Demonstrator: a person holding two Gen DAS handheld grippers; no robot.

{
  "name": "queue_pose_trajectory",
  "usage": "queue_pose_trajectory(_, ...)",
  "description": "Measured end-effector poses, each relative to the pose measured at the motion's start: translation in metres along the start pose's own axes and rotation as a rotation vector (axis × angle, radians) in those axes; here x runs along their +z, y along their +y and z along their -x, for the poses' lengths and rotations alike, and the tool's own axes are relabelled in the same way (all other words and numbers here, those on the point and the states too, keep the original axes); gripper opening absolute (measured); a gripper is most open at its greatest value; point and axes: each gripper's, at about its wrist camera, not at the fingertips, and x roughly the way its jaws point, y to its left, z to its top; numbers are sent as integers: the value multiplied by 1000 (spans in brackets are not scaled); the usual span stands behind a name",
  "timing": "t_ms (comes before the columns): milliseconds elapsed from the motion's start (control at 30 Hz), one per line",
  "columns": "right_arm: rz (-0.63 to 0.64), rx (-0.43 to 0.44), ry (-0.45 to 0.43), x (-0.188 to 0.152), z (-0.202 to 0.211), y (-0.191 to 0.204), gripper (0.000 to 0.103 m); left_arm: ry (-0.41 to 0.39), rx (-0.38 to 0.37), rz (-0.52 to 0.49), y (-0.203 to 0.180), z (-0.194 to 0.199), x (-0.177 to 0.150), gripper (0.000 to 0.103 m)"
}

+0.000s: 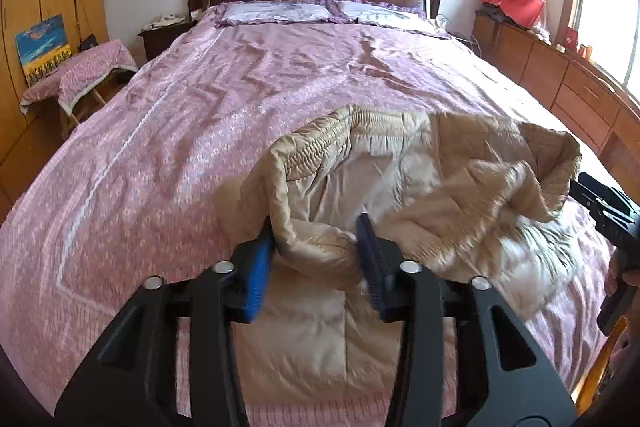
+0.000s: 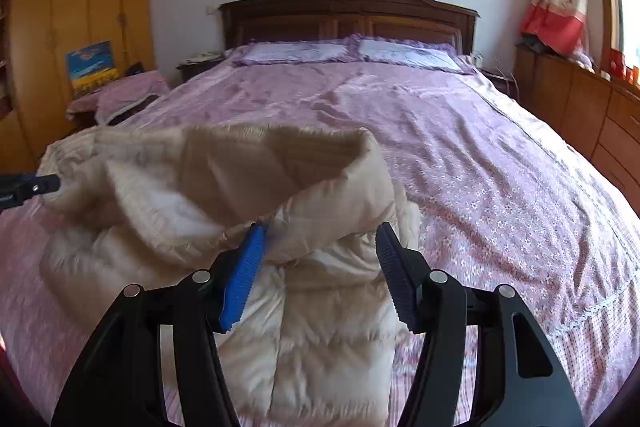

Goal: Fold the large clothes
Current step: 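Move both tools to the folded bundle's open edge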

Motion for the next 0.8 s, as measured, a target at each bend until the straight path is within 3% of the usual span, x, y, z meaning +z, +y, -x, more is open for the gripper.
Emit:
queue_pose_trajectory(33, -6, -6, 5, 2, -5, -1, 58, 0, 8, 2, 1, -5, 3, 72)
queue_pose_trajectory(67, -14, -17, 12, 5, -12, -3, 58, -5, 24, 8, 3, -10, 6, 75)
queue_pose_trajectory(300, -45, -78, 83, 12, -55, -10, 58, -5, 0, 96, 16, -15, 12, 81)
queue_pose_trajectory(500, -62, -104, 134, 11, -86, -15, 60, -51, 23, 54, 16, 14, 5, 86)
queue_pose_trajectory(600, -84, -89, 117, 12, -76, -18, 62, -54, 50, 16, 16, 23, -2, 91)
queue_pose_trajectory(700, -119, -86, 78, 9, -55, -26, 78, -36, 56, 2, 20, 21, -12, 93)
queue_pose_trajectory(800, -158, -57, 62, 1, -35, -37, 78, -16, 38, -4, 23, 10, -18, 93)
